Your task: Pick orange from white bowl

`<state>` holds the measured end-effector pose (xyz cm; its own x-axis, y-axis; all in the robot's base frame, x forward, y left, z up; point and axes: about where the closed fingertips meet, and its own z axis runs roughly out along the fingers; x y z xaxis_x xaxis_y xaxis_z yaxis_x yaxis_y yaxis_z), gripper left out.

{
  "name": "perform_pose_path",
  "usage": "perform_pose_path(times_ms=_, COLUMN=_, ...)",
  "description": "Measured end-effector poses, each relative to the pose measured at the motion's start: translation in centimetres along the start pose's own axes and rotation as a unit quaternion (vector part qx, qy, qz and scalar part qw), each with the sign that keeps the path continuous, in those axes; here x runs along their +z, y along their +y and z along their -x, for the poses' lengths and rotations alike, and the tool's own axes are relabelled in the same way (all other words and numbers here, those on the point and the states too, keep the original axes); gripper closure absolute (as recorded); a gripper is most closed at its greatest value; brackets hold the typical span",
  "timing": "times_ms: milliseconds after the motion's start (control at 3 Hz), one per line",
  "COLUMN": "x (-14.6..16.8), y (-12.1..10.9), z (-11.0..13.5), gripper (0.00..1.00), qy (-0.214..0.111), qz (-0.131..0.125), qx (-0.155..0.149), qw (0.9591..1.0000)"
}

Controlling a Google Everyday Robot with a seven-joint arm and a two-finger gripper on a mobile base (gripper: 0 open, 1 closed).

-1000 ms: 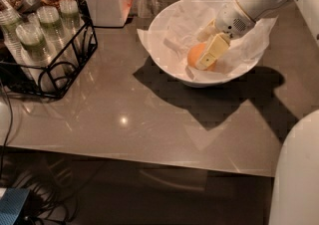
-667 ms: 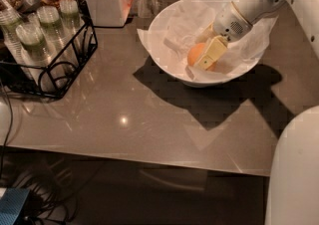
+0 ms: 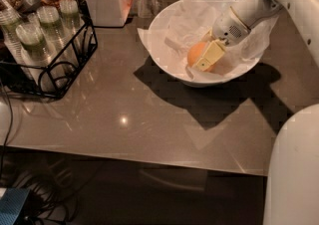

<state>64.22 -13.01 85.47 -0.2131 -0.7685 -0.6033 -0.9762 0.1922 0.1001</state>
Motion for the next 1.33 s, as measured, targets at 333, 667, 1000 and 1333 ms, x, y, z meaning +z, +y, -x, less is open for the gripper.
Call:
perform_pose_path(times_ms=333, x=0.0, y=0.0, z=0.0, gripper=0.69, qy=-0.001, qz=-0.001, qx=0.001, qw=1.0000)
perform_pose_path(times_ms=667, x=-0.3, y=0.2, z=0.1, gripper=0.93, qy=-0.005, qz=-0.008, qx=-0.002, qw=1.0000)
perform_pose_path(times_ms=1000, x=-1.8, y=1.8, z=1.4, gripper=1.00, qy=-0.024, qz=-0.026, qx=-0.028, qw=0.9990)
perform_pose_path(times_ms=1333, x=-4.4, y=4.6, z=2.6, gripper=1.00, qy=-0.044, qz=-0.061, qx=-0.055, qw=0.9957)
